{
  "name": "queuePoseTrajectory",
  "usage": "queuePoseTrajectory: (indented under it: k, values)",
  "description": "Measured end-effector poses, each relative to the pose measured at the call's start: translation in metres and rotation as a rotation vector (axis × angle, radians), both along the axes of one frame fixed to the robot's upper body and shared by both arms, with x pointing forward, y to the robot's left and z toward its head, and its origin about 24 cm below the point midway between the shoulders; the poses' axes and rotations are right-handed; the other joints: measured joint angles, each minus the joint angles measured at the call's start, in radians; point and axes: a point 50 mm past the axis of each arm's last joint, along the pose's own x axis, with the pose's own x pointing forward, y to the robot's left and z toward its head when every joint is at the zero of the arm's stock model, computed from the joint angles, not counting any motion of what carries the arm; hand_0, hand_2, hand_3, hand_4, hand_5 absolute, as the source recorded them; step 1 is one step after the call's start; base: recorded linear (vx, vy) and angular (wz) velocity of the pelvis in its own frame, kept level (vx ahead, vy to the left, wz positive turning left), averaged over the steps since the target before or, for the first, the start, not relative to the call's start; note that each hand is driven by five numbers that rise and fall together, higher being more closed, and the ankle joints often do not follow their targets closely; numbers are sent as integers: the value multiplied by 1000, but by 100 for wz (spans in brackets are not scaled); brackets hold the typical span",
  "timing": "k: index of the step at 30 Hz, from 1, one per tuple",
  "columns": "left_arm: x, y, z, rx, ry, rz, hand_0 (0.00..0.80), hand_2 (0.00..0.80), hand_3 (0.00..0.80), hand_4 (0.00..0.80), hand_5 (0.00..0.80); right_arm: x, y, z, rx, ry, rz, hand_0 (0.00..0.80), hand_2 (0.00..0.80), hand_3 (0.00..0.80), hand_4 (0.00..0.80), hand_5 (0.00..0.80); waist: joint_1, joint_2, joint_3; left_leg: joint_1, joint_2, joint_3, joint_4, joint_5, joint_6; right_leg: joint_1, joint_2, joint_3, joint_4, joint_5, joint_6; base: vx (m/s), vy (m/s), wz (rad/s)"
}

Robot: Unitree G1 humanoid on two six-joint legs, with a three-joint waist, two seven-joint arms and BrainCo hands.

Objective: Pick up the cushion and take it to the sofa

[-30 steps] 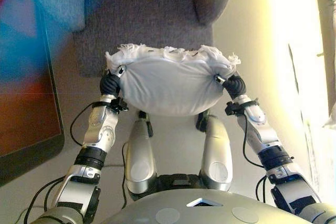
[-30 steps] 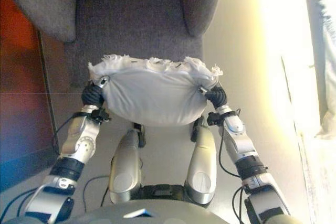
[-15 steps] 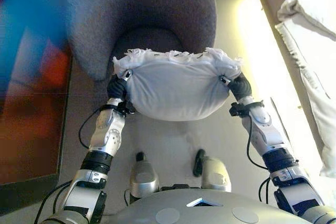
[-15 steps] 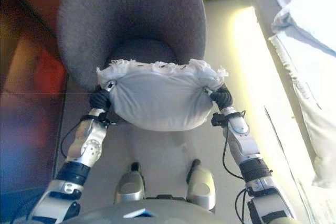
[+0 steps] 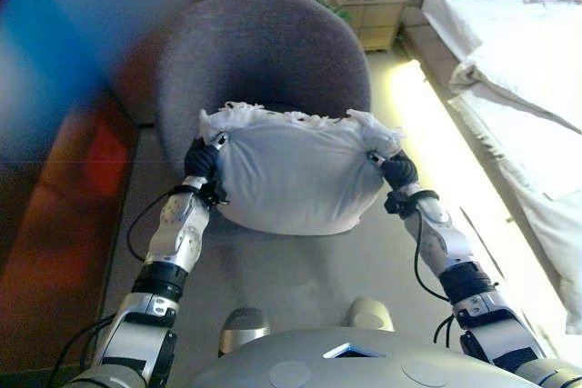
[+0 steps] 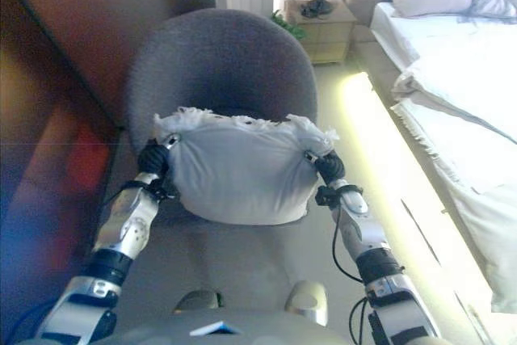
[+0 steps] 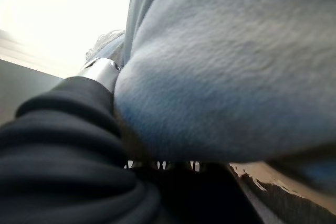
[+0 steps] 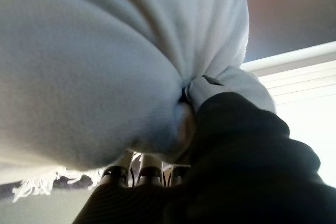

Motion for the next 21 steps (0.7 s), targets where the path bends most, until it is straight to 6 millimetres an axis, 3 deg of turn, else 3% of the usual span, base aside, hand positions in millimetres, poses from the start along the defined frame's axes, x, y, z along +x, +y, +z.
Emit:
queuePoseTrajectory:
  k: [3,5,8,10,13,14,16,18,21]
  values:
    - [0,2,0,10,4,-5,800,800,800,800,800,-1,2,-2,11,7,9,800,800,800,800,800,6,-10,-1,6,-23,-22,-39,19,29,-24,59,22,9,-92,63,307,-169,18]
    - [0,0,0,17,5,-17,800,800,800,800,800,-1,1,-1,25,8,10,800,800,800,800,800,-1,-21,3,10,-46,-42,-61,33,50,-22,96,31,-122,-127,94,383,-146,13]
    - [0,-3,-1,17,8,-26,800,800,800,800,800,-2,-4,-1,28,22,12,800,800,800,800,800,-28,-56,25,27,-77,-56,-83,36,56,-35,135,41,-345,-123,112,408,-83,18]
    - [-1,-4,-4,22,20,-31,800,800,800,800,800,-2,-6,-3,45,39,3,800,800,800,800,800,-48,-90,45,55,-88,-59,-94,30,46,-34,142,20,-448,-112,123,437,-79,38]
    - [-9,-7,-16,12,75,-39,800,800,800,800,800,-5,-12,-8,48,66,-15,800,800,800,800,800,-53,-128,34,119,-90,-54,-129,0,-4,-35,134,-75,-373,-128,123,454,-109,10]
    - [-12,-8,-20,1,88,-37,800,800,800,800,800,-6,-14,-8,48,68,-11,800,800,800,800,800,-51,-127,27,148,-80,-57,-146,-12,-23,-29,143,-87,-361,-99,81,436,-122,-10]
    - [-15,-13,-23,-20,97,-38,800,800,800,800,800,-6,-19,-6,35,63,-1,800,800,800,800,800,-52,-79,11,189,-26,-53,-173,-25,-46,-21,196,-130,-345,-92,66,442,-140,-10]
    - [-14,-15,-21,-29,86,-40,800,800,800,800,800,-5,-22,-5,23,66,10,800,800,800,800,800,-67,-53,4,217,32,-45,-165,-37,-76,-9,248,-146,-312,-118,12,350,-200,-9]
    - [-13,-14,-19,-29,80,-29,800,800,800,800,800,-5,-21,-4,19,62,23,800,800,800,800,800,-78,-54,0,181,75,-29,30,-33,-101,43,294,-149,-320,-174,-79,316,-293,-35]
